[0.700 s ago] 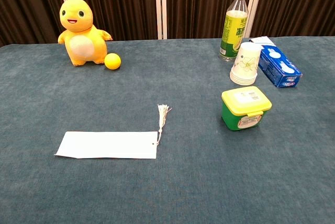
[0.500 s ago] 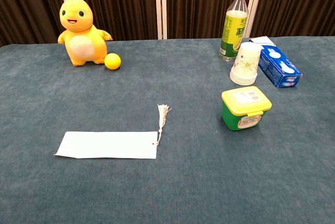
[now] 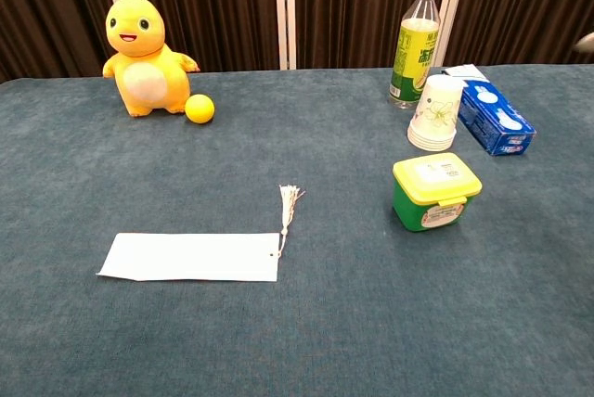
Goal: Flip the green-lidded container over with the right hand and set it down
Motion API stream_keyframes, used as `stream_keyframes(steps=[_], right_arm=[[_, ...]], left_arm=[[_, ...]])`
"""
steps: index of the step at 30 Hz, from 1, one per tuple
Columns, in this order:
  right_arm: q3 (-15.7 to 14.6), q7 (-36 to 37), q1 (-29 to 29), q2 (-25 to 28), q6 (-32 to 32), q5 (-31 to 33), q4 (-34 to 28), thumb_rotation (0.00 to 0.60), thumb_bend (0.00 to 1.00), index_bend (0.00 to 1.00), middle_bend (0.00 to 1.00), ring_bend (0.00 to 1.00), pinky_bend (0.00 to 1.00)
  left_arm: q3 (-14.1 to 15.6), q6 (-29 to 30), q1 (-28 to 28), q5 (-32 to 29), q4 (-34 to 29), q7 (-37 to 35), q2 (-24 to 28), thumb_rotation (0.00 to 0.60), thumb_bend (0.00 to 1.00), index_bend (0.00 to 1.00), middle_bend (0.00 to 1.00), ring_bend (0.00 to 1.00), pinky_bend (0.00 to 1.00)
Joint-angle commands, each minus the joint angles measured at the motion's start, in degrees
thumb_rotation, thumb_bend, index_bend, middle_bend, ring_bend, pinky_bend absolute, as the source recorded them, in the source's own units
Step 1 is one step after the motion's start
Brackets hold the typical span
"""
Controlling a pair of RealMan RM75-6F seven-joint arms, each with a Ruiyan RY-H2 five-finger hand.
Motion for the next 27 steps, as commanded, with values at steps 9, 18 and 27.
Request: stream_keyframes(steps=[9,18,27], right_arm=[[4.61,-11.81,20.28,-11.79,-24.60,9.26,5.75,0.600,0.00,0.00,0.00,0.00,0.10],[4.17,-22.91,27.08,-20.76,-29.16,17.25,11.72,0.600,0.00,0.00,0.00,0.00,0.22],[1.14,-37.75,31.22,-25.85,-28.27,26.26,18.47,0.600,0.16,0.04,0.21,0.19,0.59]], left_arm=[[-1.70,-1.84,-0.96,-5.03,0.47,3.73,-1.40,0.600,0.00,0.00,0.00,0.00,0.00],[-1.95,-3.43,-1.68,-7.01,0.96,4.49,-1.93,0.600,0.00,0.00,0.00,0.00,0.00],[-2.33,-4.23,-2.14,-8.59,1.37,3.93,-1.86,0.600,0.00,0.00,0.00,0.00,0.00]])
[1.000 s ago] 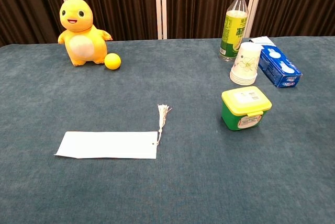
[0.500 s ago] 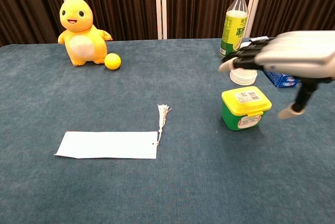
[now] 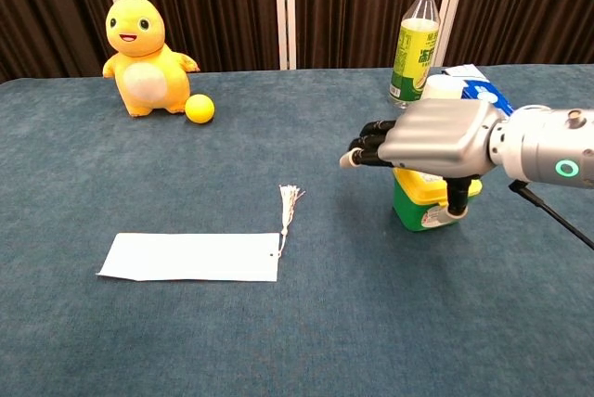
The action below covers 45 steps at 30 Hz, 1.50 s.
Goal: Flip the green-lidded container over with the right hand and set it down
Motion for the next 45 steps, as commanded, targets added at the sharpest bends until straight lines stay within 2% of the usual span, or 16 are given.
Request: stream_keyframes(steps=[1,4,6,10,14,19,25,29,35,41,45], right_arm=[[-2.34,-6.64,2.11,-2.83,1.46,3.89,3.86,0.600,0.22,0.09,0.27,0.25,0.64],[-3.03,-6.03,2.24,-3.53,2.67,3.64,4.96,0.600,0.39,0.23,0.40,0.39,0.73],[-3.20,-4.99,2.23,-3.54,3.01,3.34,5.11,0.600,0.47,0.29,0.45,0.44,0.76],[-3.18,0.45,2.03,-2.77,4.70,0.06,4.73,0.600,0.54,0.32,0.48,0.47,0.77],[-2.62,9.94,1.18,-1.06,7.96,-5.04,3.09,0.600,0.55,0.32,0.48,0.48,0.77],[-1.13,29.91,-1.17,0.46,13.21,-9.62,1.22,0.600,0.56,0.32,0.48,0.48,0.77],[-1.41,47.29,-3.22,-0.58,17.79,-13.14,3.40,0.600,0.57,0.30,0.48,0.48,0.77],[-2.33,56.77,-5.18,-3.98,24.15,-17.01,8.57,0.600,0.59,0.27,0.48,0.48,0.77],[-4.45,63.08,-6.37,-6.95,26.98,-19.50,14.87,0.600,0.60,0.27,0.47,0.48,0.77],[-6.04,65.51,-7.04,-7.38,26.63,-19.88,15.91,0.600,0.59,0.27,0.47,0.48,0.77],[-7.41,66.30,-7.56,-7.63,25.93,-20.14,16.90,0.600,0.52,0.28,0.45,0.48,0.74]], left_arm=[[-0.13,-0.16,-0.13,-0.34,0.15,-0.26,0.09,0.600,0.00,0.00,0.00,0.00,0.00],[-0.08,-0.37,-0.25,-0.46,0.21,-0.37,0.13,0.600,0.00,0.00,0.00,0.00,0.00],[-0.04,-0.41,-0.28,-0.47,0.22,-0.42,0.14,0.600,0.00,0.00,0.00,0.00,0.00],[0.02,-0.38,-0.34,-0.43,0.25,-0.42,0.10,0.600,0.00,0.00,0.00,0.00,0.00],[0.12,-0.39,-0.37,-0.41,0.21,-0.46,0.12,0.600,0.00,0.00,0.00,0.00,0.00],[0.33,-0.41,-0.41,-0.15,0.02,-0.56,0.17,0.600,0.00,0.00,0.00,0.00,0.00],[0.52,-0.29,-0.42,0.12,-0.19,-0.65,0.22,0.600,0.00,0.00,0.00,0.00,0.00],[0.47,-0.18,-0.44,0.10,-0.27,-0.86,0.37,0.600,0.00,0.00,0.00,0.00,0.00],[0.57,-0.07,-0.41,0.29,-0.40,-1.39,0.60,0.600,0.00,0.00,0.00,0.00,0.00],[0.75,-0.15,-0.49,0.59,-0.41,-1.50,0.70,0.600,0.00,0.00,0.00,0.00,0.00],[0.92,-0.25,-0.54,0.80,-0.44,-1.54,0.70,0.600,0.00,0.00,0.00,0.00,0.00]])
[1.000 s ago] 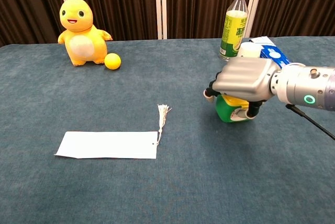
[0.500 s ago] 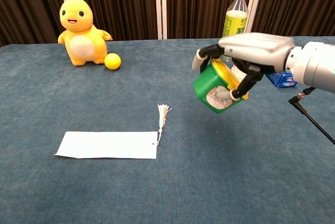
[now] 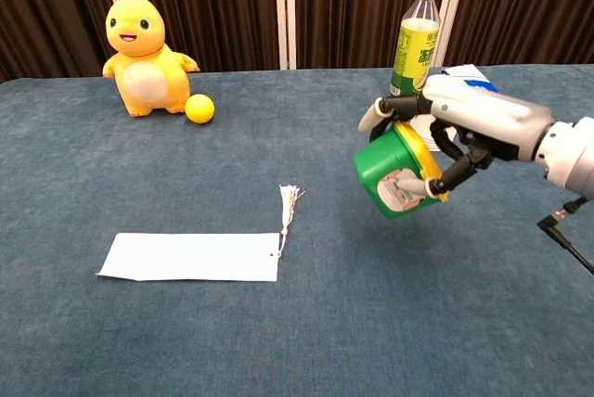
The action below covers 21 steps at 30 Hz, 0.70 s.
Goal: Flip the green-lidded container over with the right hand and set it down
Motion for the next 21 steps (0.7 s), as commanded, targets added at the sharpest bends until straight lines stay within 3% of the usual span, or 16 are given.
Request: stream_keyframes(steps=[1,3,6,8,12,15,21], right_arm=[[-0.72,0.48,-0.41,-0.12,-0.34,-0.17,0.57,0.600,0.49,0.27,0.43,0.47,0.72],[-1.43,0.95,-0.62,0.24,-0.78,-0.37,0.68,0.600,0.43,0.24,0.37,0.41,0.63],[-2.86,3.39,-0.68,1.50,-1.52,-1.30,0.38,0.600,0.32,0.12,0.20,0.22,0.35],[-3.95,4.38,-0.99,3.13,-2.40,-1.37,-0.51,0.600,0.28,0.07,0.13,0.14,0.25],[-5.37,2.11,-1.82,6.40,-2.87,-1.64,-3.10,0.600,0.17,0.00,0.02,0.02,0.12],[-6.08,-0.34,-2.12,9.94,-4.25,-1.00,-6.97,0.600,0.11,0.00,0.00,0.00,0.01],[-5.91,-13.10,-1.69,16.77,-5.40,-1.46,-16.14,0.600,0.11,0.00,0.00,0.00,0.00]], left_arm=[[0.09,-0.02,-0.03,0.14,-0.02,0.06,-0.02,0.600,0.00,0.00,0.00,0.00,0.00],[0.21,-0.10,-0.05,0.25,-0.08,0.15,-0.06,0.600,0.00,0.00,0.00,0.00,0.00],[0.34,-0.20,-0.09,0.34,-0.14,0.26,-0.09,0.600,0.00,0.00,0.00,0.00,0.00],[0.38,-0.11,-0.04,0.39,-0.23,0.31,-0.10,0.600,0.00,0.00,0.00,0.00,0.00],[0.49,0.02,-0.01,0.57,-0.39,0.60,-0.13,0.600,0.00,0.00,0.00,0.00,0.00],[0.66,0.08,0.03,0.82,-0.52,0.82,-0.20,0.600,0.00,0.00,0.00,0.00,0.00],[0.81,0.29,0.06,1.28,-0.72,1.00,-0.25,0.600,0.00,0.00,0.00,0.00,0.00]])
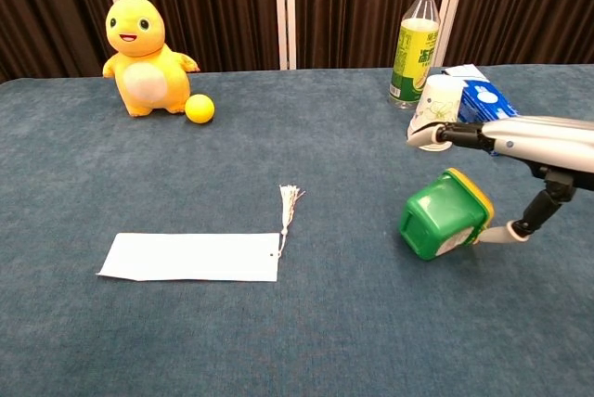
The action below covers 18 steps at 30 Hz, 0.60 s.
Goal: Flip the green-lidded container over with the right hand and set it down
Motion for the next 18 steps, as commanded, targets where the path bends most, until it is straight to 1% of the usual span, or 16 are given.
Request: stream_keyframes(steps=[1,4,5,7,10,14,18], right_arm=[[-0.06,-11.37,0.69,5.13,-1.77,-0.73,-7.33,0.600,0.11,0.00,0.00,0.00,0.00],[0.31,-19.72,1.91,6.65,-3.17,-2.12,-9.90,0.600,0.11,0.00,0.00,0.00,0.00],[0.47,-24.25,2.42,6.58,-3.59,-3.22,-10.28,0.600,0.11,0.00,0.00,0.00,0.00],[0.46,-29.41,2.70,6.05,-4.68,-3.58,-10.78,0.600,0.11,0.00,0.00,0.00,0.00],[0.31,-39.10,3.12,4.38,-8.33,-2.40,-11.90,0.600,0.11,0.00,0.00,0.00,0.00],[0.99,-48.13,4.38,1.27,-11.35,-2.30,-9.98,0.600,0.11,0.00,0.00,0.00,0.00],[1.88,-53.43,5.26,-0.90,-14.83,0.48,-7.84,0.600,0.11,0.00,0.00,0.00,0.01]], left_arm=[[0.00,0.01,-0.04,0.08,-0.03,0.07,-0.02,0.600,0.00,0.00,0.00,0.00,0.00],[0.04,0.02,-0.07,0.24,-0.11,0.05,-0.01,0.600,0.00,0.00,0.00,0.00,0.00],[0.02,0.12,-0.06,0.34,-0.14,0.03,0.04,0.600,0.00,0.00,0.00,0.00,0.00],[0.01,0.21,-0.02,0.37,-0.19,-0.13,0.09,0.600,0.00,0.00,0.00,0.00,0.00],[-0.03,0.29,0.03,0.25,-0.11,-0.47,0.31,0.600,0.00,0.00,0.00,0.00,0.00],[-0.08,0.30,0.09,0.07,0.03,-1.21,0.61,0.600,0.00,0.00,0.00,0.00,0.00],[-0.24,0.28,0.07,-0.11,0.09,-1.95,0.90,0.600,0.00,0.00,0.00,0.00,0.00]])
